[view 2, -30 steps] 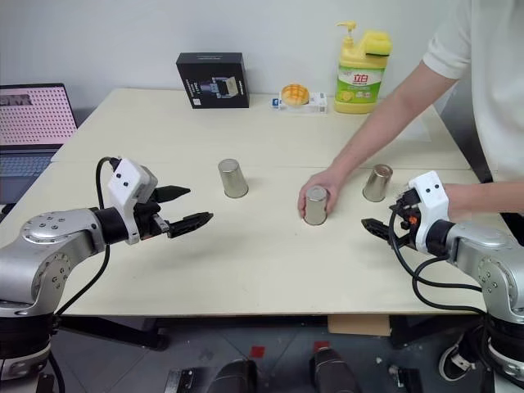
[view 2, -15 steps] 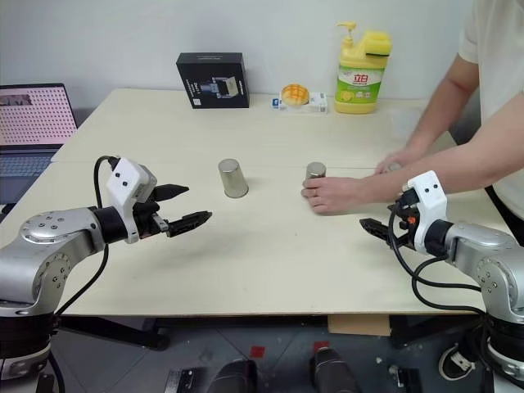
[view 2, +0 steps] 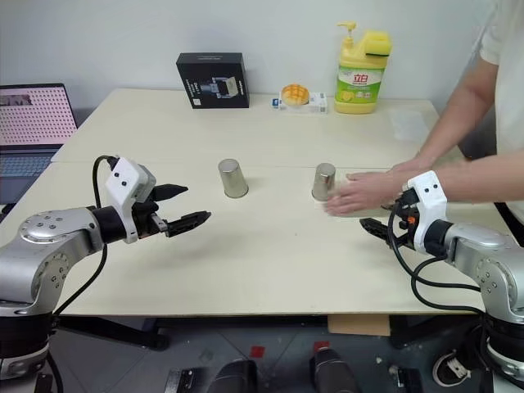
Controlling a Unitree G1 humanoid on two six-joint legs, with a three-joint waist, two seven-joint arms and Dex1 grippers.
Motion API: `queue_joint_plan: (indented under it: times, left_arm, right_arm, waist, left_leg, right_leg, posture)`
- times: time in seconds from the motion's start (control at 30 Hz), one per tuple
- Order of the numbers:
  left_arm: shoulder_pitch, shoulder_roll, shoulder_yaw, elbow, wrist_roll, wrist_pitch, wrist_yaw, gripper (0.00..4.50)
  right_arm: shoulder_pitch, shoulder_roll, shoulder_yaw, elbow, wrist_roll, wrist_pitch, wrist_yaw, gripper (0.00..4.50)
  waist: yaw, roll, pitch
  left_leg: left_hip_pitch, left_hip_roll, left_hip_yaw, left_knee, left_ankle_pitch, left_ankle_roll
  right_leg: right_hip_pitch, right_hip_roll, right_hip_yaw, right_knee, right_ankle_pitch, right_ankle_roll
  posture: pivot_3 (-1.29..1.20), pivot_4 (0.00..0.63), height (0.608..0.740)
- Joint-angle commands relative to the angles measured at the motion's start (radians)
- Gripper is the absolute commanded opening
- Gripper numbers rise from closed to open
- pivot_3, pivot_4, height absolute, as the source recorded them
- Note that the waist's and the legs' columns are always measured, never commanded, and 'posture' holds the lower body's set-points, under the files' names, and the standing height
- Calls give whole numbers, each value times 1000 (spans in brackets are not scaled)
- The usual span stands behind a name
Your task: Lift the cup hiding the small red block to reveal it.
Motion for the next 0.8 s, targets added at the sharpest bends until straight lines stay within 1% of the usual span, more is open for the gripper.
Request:
queue_joint_plan:
  times: [0.03,0.13,0.2,0.27,0.33,0.4,0.53,0.63,0.67,0.73,0.8]
  left_arm:
    - [-8,10,19,-29,-6,-13,-5,4500]
    - [0,-5,4,-57,-23,-3,-9,4500]
    - [1,-28,-12,-80,-41,2,-10,4500]
    - [-2,-48,-52,-107,-47,-3,-23,4500]
    - [-25,-79,-109,-126,-39,-18,-29,4500]
    - [-51,-120,-179,-135,-8,-56,-31,4500]
    - [-100,-256,-274,-96,43,-131,21,4500]
    - [-140,-359,-354,-46,109,-191,60,4500]
    - [-153,-394,-381,-30,128,-208,71,4500]
    - [-166,-437,-405,-15,144,-221,81,4500]
    - [-174,-471,-421,-10,154,-226,87,4500]
  right_arm:
    - [7,-15,-12,-24,7,-18,6,4464]
    - [43,-24,-22,-35,9,-15,8,4464]
    - [90,-51,-7,-47,-19,-44,16,4464]
    - [131,-87,25,-53,-71,-106,23,4464]
    - [137,-80,28,-29,-107,-157,-1,4464]
    - [122,-41,18,10,-129,-193,-37,4464]
    - [89,11,40,103,-182,-259,-80,4464]
    - [9,72,62,243,-212,-331,-96,4464]
    - [-21,81,82,311,-247,-370,-105,4464]
    - [-63,89,103,402,-296,-428,-117,4464]
    - [-116,112,95,503,-312,-470,-131,4464]
  waist:
    - [0,0,0]
    - [0,0,0]
    - [1,0,0]
    - [4,0,0]
    - [5,0,0]
    - [4,0,0]
    - [4,0,0]
    - [1,0,-1]
    - [-1,0,-1]
    - [-1,0,-1]
    - [-1,0,-1]
  left_leg:
    - [0,0,0,0,0,0]
    - [0,0,0,0,0,0]
    - [0,0,0,0,0,0]
    - [0,0,0,0,0,0]
    - [0,-1,0,0,0,0]
    - [0,-1,0,1,0,0]
    - [2,-1,1,2,0,0]
    - [3,-1,1,3,0,0]
    - [4,-1,2,3,0,0]
    - [4,-1,2,3,0,0]
    - [4,-1,2,2,0,0]
  right_leg:
    - [0,0,0,0,0,0]
    - [0,0,0,0,0,0]
    - [0,0,0,0,0,0]
    - [0,0,0,0,0,0]
    - [0,0,0,0,0,0]
    - [1,0,1,0,0,1]
    - [2,0,2,2,1,1]
    - [3,0,2,2,1,2]
    - [3,0,3,3,3,5]
    - [3,1,4,3,4,6]
    - [3,1,4,3,4,7]
  posture:
    - [0,150,740]
    - [0,150,740]
    - [0,150,740]
    - [0,150,740]
    - [0,150,740]
    - [0,150,740]
    - [0,150,740]
    - [0,150,740]
    - [0,150,740]
    - [0,150,740]
    - [0,150,740]
